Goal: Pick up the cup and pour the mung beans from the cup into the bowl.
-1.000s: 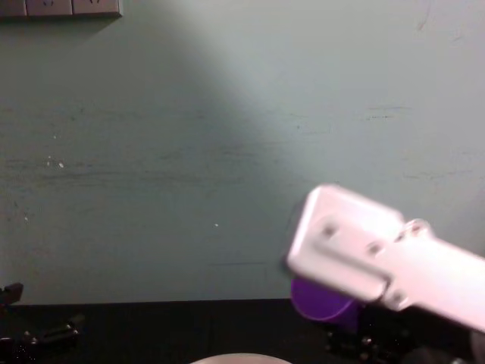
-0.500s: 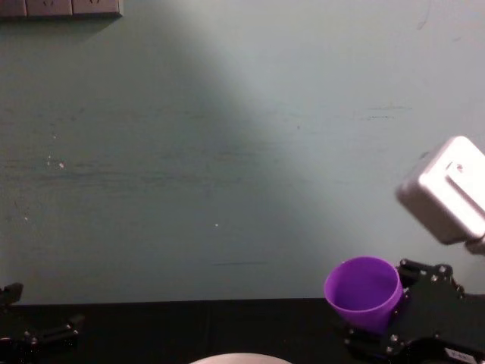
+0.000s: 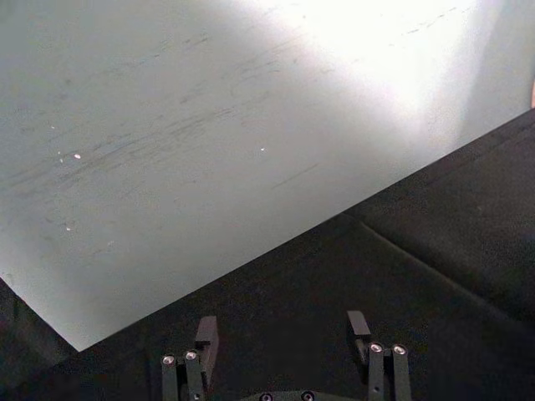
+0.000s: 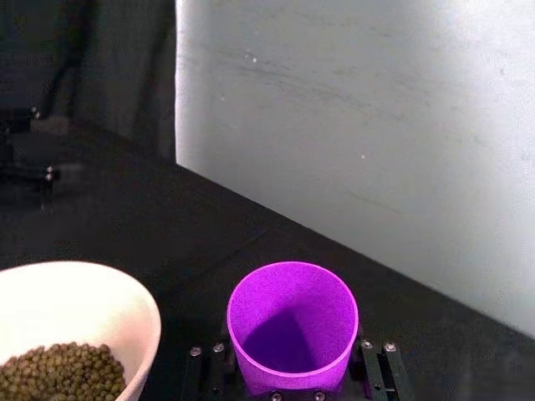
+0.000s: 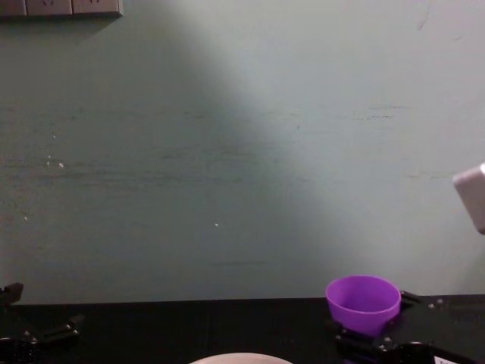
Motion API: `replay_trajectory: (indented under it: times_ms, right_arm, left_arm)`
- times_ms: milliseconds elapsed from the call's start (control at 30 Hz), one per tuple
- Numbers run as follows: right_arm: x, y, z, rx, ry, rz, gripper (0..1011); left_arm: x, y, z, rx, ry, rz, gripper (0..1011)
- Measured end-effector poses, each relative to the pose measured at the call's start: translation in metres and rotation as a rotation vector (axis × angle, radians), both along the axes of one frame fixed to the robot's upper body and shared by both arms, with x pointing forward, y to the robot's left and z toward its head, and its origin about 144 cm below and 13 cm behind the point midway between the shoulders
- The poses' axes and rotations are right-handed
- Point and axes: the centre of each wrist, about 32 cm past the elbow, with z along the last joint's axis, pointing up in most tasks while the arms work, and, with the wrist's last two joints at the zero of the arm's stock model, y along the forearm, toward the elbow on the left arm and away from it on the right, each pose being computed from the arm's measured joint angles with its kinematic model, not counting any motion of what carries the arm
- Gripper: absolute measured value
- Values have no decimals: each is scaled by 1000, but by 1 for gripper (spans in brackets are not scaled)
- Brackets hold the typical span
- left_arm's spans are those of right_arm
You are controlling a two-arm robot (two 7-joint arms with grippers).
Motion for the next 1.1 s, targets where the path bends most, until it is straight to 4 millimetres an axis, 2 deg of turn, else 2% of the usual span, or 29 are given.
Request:
replay_trajectory:
  times_ms: [433,1100]
  right_arm:
    - [4,-7,-16,187,92,1,729]
    - [2,-7,-27,175,128,3,729]
  left_arm:
    - [0,0,0,0,0,0,1000]
    - [0,0,0,0,0,0,1000]
